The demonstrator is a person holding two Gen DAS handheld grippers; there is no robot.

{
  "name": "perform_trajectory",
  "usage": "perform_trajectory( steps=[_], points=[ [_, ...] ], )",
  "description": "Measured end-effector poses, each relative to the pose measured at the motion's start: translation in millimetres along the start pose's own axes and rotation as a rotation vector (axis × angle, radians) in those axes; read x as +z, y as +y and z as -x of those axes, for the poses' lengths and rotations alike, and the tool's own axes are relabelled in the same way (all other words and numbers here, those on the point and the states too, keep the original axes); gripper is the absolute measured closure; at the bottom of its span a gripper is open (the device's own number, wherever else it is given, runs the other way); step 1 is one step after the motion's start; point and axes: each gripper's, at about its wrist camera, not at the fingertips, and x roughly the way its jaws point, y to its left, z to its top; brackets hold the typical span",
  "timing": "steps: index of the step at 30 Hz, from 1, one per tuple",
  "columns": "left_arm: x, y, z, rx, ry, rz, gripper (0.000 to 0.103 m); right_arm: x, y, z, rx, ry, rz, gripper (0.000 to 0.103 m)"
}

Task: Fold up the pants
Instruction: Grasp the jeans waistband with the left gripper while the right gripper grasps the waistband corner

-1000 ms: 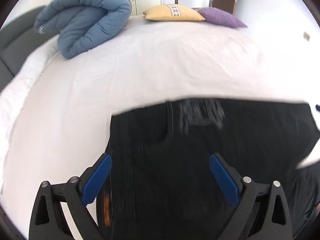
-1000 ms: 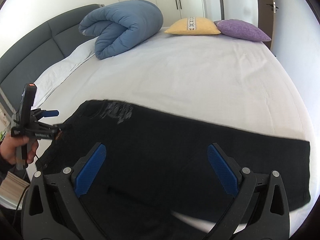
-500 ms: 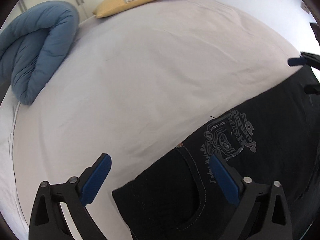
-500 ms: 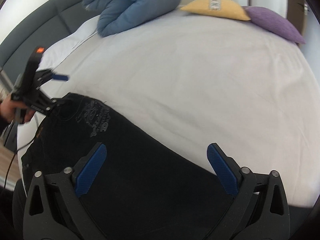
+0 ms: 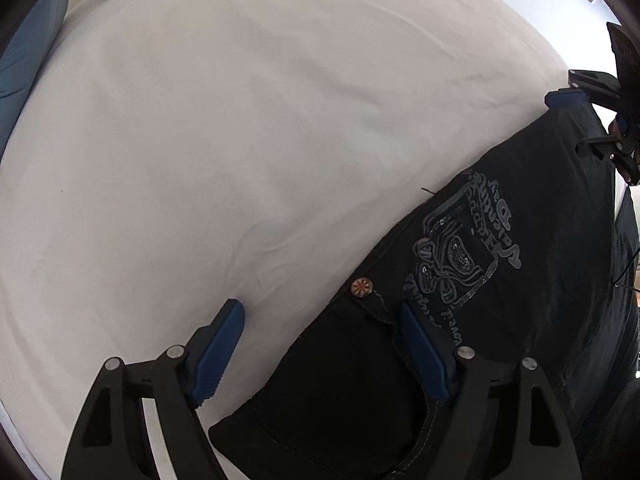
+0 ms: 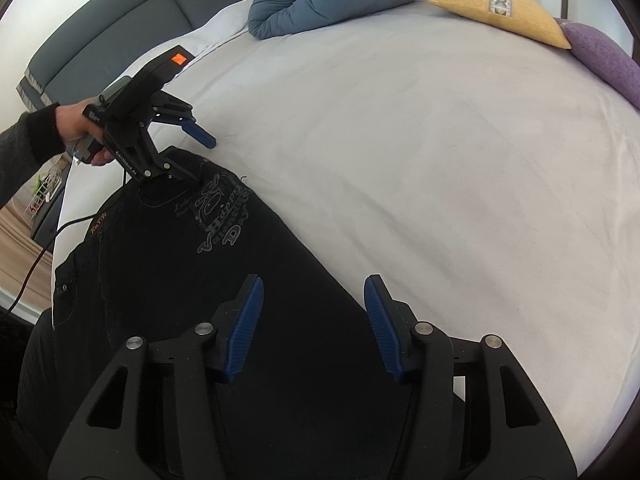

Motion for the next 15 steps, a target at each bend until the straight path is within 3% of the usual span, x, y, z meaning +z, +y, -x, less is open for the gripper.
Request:
perform_trajectory(
  steps=[3, 4, 5, 9, 14, 15],
  points=[
    [1.5, 7.6, 3.1, -0.055, 0.004, 0.024, 0.056, 1.3, 11.2, 4.5, 0.003, -0.001, 0.025, 0.052],
    [-0.4, 5.8, 5.2, -0.070, -0.002, 0.027, 0.078, 3.9, 14.3, 4.4, 0.004, -0.002, 0.040, 0.052],
    [-2.9, 2.6, 8.1, -0.080, -0.011, 0.028, 0.087, 5.4, 18.1, 1.8, 0.001, -0.003, 0.055, 0.056],
    [-18.4, -12.0, 25.5, -0.036, -0.082, 0.024, 0.092, 15.6, 32.4, -2.6, -0.007, 0.021, 0.108, 0.058],
    [-50.1, -46.4, 65.3, 0.063, -0.204, -0.057, 0.096, 26.5, 48.2, -9.2, -0.007, 0.045, 0.179, 0.058],
    [-64.2, -71.0, 71.6, 0.084, -0.220, -0.075, 0.096, 28.4, 51.2, -10.3, -0.002, 0.048, 0.191, 0.058]
  ],
)
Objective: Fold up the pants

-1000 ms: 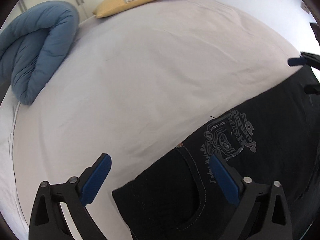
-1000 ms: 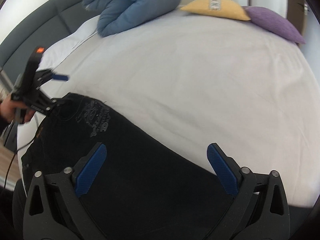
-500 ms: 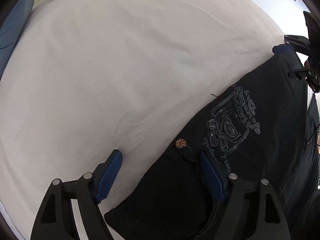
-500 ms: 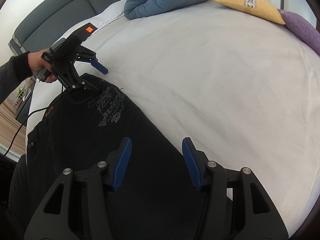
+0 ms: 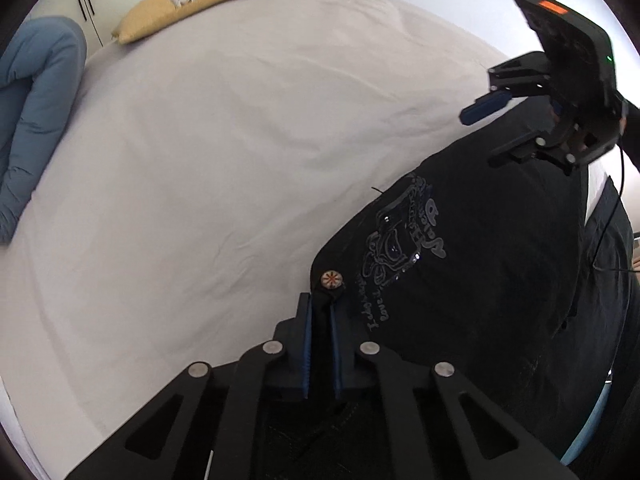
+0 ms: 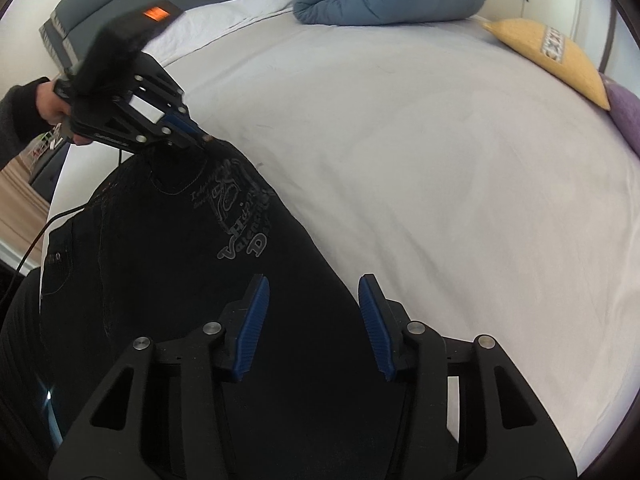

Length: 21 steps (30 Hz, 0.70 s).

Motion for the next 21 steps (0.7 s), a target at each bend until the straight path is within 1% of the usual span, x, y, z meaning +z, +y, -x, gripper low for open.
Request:
perform_trajectory(
  steps=[4, 6, 7, 8, 9, 10, 11, 13, 15, 16, 17, 21],
  points=[
    [-22.5, -23.4, 31.3, 0.043, -0.054, -0.044, 0.099, 11.6, 16.5, -7.9, 0.006, 0.014, 0.055, 0.058],
    [-24.7, -39.4, 25.7, 0.051, -0.066, -0.053, 0.099, 17.4, 26.6, -14.9, 0.007, 0.023, 0.082, 0.058],
    [-26.9, -44.0, 29.0, 0.050, -0.069, -0.056, 0.099, 20.1, 30.8, -19.1, 0.007, 0.035, 0.093, 0.058],
    [-30.5, -40.5, 30.3, 0.049, -0.068, -0.054, 0.099, 21.7, 33.2, -22.4, 0.008, 0.046, 0.100, 0.068],
    [-31.7, -26.2, 27.6, 0.044, -0.067, -0.050, 0.099, 23.3, 35.6, -26.6, 0.002, 0.063, 0.110, 0.072],
    [-35.2, -22.5, 26.1, 0.046, -0.068, -0.048, 0.099, 24.4, 38.4, -30.8, -0.009, 0.079, 0.120, 0.073],
    [-31.7, -19.4, 25.4, 0.050, -0.068, -0.049, 0.099, 25.1, 40.7, -34.5, -0.011, 0.092, 0.127, 0.073],
    [-29.8, -26.0, 20.7, 0.044, -0.075, -0.046, 0.099, 27.2, 41.5, -40.2, -0.020, 0.112, 0.132, 0.074],
    [-24.1, -23.8, 17.3, 0.043, -0.081, -0.047, 0.099, 31.6, 41.8, -43.9, -0.022, 0.119, 0.122, 0.074],
    [-26.3, -24.3, 18.6, 0.040, -0.084, -0.048, 0.099, 33.1, 39.7, -45.0, -0.008, 0.121, 0.111, 0.074],
    [-23.7, -17.2, 16.0, 0.038, -0.087, -0.053, 0.099, 32.2, 37.5, -45.3, 0.004, 0.125, 0.102, 0.074],
    [-29.7, -18.5, 17.2, 0.035, -0.089, -0.062, 0.099, 36.2, 32.6, -50.3, 0.041, 0.153, 0.095, 0.074]
  ],
)
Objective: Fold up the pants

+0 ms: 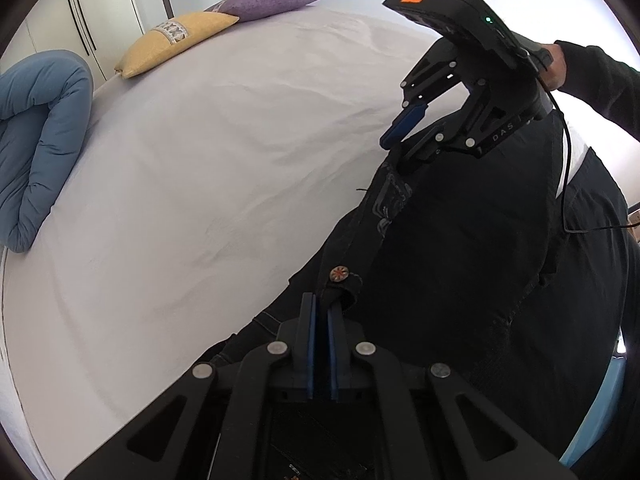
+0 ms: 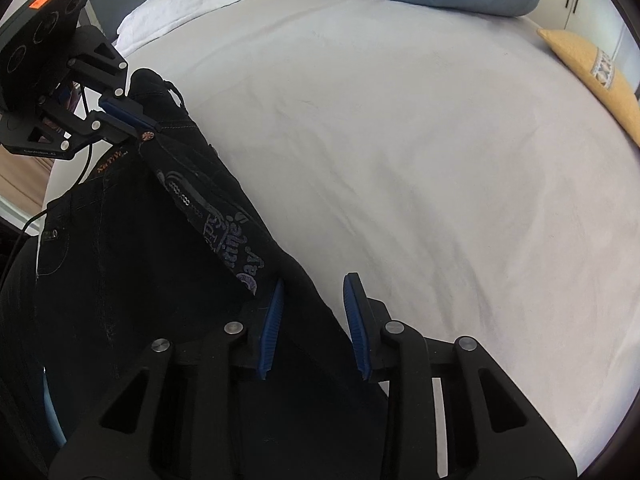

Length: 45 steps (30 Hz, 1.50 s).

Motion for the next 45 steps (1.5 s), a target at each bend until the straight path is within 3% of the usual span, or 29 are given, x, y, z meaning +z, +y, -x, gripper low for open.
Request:
perform_trajectory(
  steps=[5, 8, 10, 17, 22, 26, 31, 35, 39, 45],
  points=[
    [-2.8, -1.5, -2.1, 0.004, 0.009, -0.014, 0.099, 2.2, 5.0, -7.2, 0.028, 0.050, 0.043, 0.075],
    [-3.2, -1.9, -1.0, 0.003, 0.010, -0.015, 0.099, 2.0, 17.1, -2.5, 0.010, 0.040, 0.090, 0.095],
    [-4.0, -2.0, -0.2, 0.008, 0.006, -0.017, 0.099, -1.3, 28.8, 2.5, -0.008, 0.036, 0.127, 0.098],
    [-10.3, -9.9, 10.0, 0.040, -0.003, -0.046, 0.099, -21.2, 79.2, 33.1, -0.121, -0.024, 0.284, 0.100],
    [-25.8, -31.2, 22.6, 0.056, -0.006, -0.102, 0.099, -52.5, 156.7, 33.6, -0.346, 0.038, 0.627, 0.101],
    [-47.5, -60.1, 34.9, 0.066, -0.007, -0.174, 0.099, -99.3, 221.8, 13.6, -0.560, 0.102, 1.016, 0.101],
    [-85.6, -112.9, 40.7, 0.093, 0.046, -0.316, 0.099, -158.4, 273.1, -5.2, -0.657, 0.143, 1.321, 0.101],
    [-111.9, -150.1, 43.3, 0.097, 0.079, -0.407, 0.099, -194.1, 312.6, -25.4, -0.651, 0.182, 1.458, 0.101],
    [-137.4, -189.0, 46.8, 0.135, 0.110, -0.546, 0.099, -217.8, 337.8, -38.0, -0.628, 0.213, 1.510, 0.101],
    [-163.7, -201.7, 49.9, 0.140, 0.137, -0.546, 0.099, -231.2, 372.3, -30.9, -0.611, 0.222, 1.536, 0.101]
  ],
)
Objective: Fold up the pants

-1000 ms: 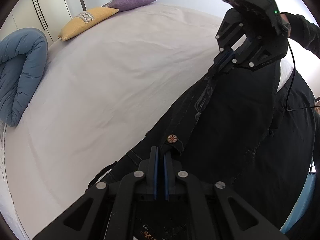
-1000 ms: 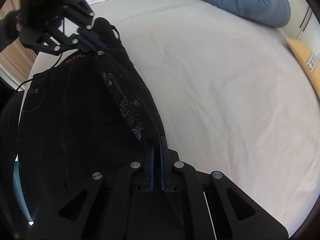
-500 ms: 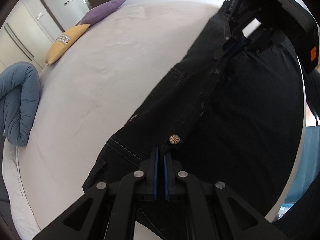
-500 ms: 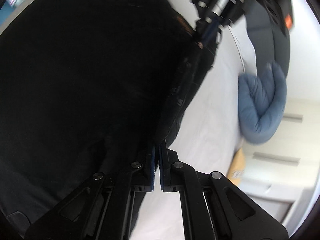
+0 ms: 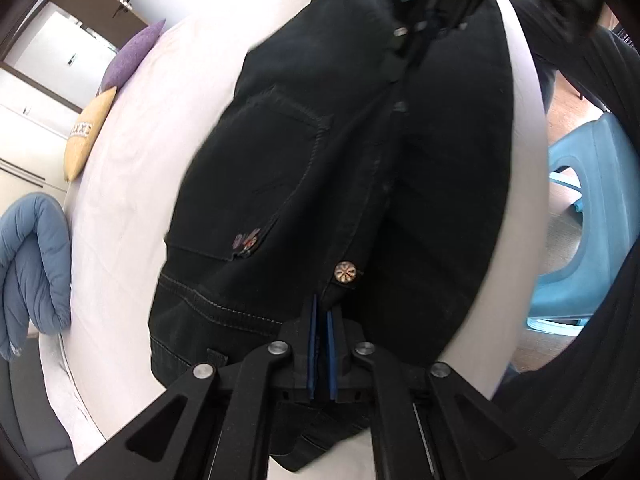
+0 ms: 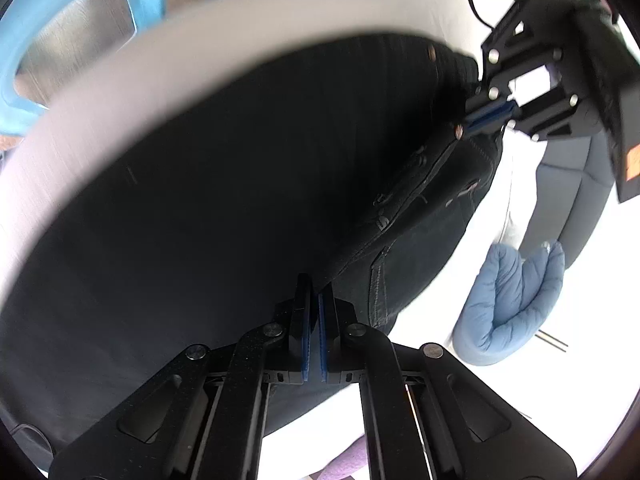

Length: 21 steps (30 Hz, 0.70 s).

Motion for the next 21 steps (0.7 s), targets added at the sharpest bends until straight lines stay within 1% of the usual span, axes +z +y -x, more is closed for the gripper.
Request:
perform_trajectory(
  steps=[2, 8, 9, 10, 11, 13, 14, 15, 17, 21],
  points=[
    [-5.9, -5.4, 0.3, -0.008, 0.012, -0.001, 0.099, 16.3, 0.3, 10.4, 0.014, -0.013, 0.002, 0.101],
    [-19.0, -4.6, -2.6, -0.011, 0.029, 0.001, 0.099, 34.9, 0.6, 20.3, 0.044, -0.027, -0.019, 0.101],
    [-21.2, -2.8, -2.2, -0.012, 0.027, 0.009, 0.099, 37.0, 1.1, 29.6, 0.049, -0.027, -0.031, 0.101],
    [-21.7, -2.7, -1.3, -0.013, 0.026, 0.015, 0.099, 39.0, -1.2, 28.9, 0.053, -0.024, -0.047, 0.101],
    [-22.4, -2.1, -0.9, -0.014, 0.025, 0.019, 0.099, 27.7, -0.4, 33.3, 0.053, -0.022, -0.053, 0.101],
    [-21.0, -0.2, -0.3, -0.010, 0.026, 0.021, 0.099, 29.0, -2.0, 32.5, 0.059, -0.013, -0.069, 0.101],
    [-21.0, -0.4, -0.5, -0.008, 0.026, 0.019, 0.099, 34.1, -3.0, 30.1, 0.062, -0.009, -0.076, 0.101],
    [-21.6, -1.4, -0.7, -0.005, 0.026, 0.015, 0.099, 46.6, -6.3, 18.5, 0.063, -0.007, -0.078, 0.101],
    [-30.6, -16.1, 5.4, -0.005, 0.025, 0.019, 0.099, 60.7, 8.9, 36.9, 0.066, -0.009, -0.092, 0.101],
    [-38.1, -22.3, 1.7, -0.012, 0.027, 0.033, 0.099, 64.8, 9.4, 38.0, 0.070, -0.004, -0.120, 0.101]
  ],
)
